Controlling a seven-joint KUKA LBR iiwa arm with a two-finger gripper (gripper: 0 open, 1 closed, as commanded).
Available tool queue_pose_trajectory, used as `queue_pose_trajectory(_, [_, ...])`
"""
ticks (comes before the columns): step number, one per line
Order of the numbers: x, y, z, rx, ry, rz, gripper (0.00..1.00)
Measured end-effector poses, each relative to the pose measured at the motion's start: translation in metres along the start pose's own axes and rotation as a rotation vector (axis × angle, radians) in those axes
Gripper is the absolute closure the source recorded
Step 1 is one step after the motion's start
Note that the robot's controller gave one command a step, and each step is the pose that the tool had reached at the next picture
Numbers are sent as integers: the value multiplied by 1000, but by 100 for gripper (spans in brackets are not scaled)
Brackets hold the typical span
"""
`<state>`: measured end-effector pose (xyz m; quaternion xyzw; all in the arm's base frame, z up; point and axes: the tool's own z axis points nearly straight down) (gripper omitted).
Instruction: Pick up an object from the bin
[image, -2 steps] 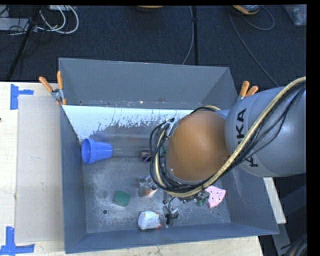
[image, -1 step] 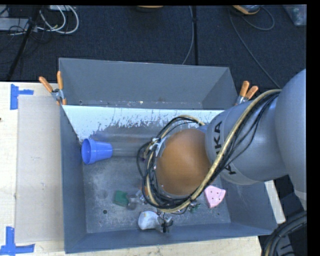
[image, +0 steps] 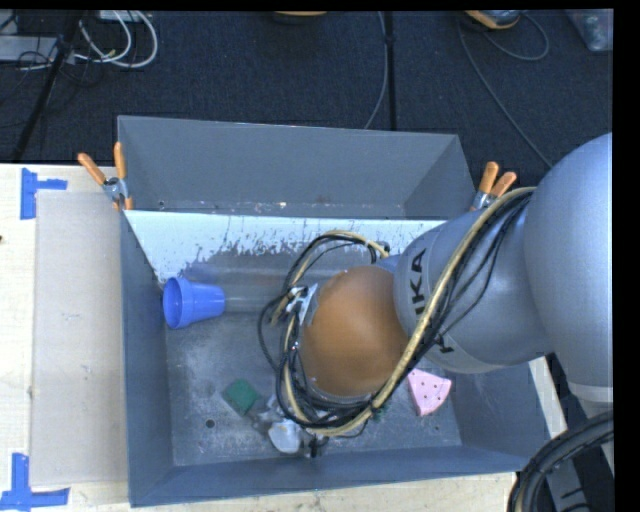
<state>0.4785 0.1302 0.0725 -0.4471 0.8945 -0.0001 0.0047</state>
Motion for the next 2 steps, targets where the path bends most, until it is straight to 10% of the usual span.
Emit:
queue_pose_trajectory(1, [0,0,0,0,0,1,100])
queue_pose_trajectory(2, [6,-11,-150,0,-2,-3,100])
